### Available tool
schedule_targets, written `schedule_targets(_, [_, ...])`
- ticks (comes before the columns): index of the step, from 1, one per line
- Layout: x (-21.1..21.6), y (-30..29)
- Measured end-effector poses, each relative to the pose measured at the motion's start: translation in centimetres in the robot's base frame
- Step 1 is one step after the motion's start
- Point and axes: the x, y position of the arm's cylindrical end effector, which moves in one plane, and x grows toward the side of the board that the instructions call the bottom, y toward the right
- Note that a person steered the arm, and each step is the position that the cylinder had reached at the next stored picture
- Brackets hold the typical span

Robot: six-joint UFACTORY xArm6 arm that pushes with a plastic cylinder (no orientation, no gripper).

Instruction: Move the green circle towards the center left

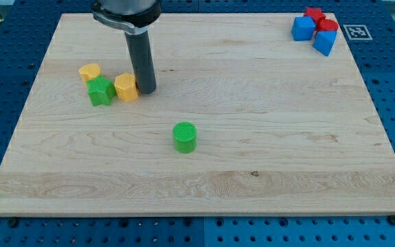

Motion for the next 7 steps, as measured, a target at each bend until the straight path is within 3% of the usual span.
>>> schedule_targets(3, [1.1, -1.8])
schedule_targets(5, [3.2, 8.2])
schedule_targets(6, [9.1, 14.1])
schedule_targets(7, [15.9, 15.8])
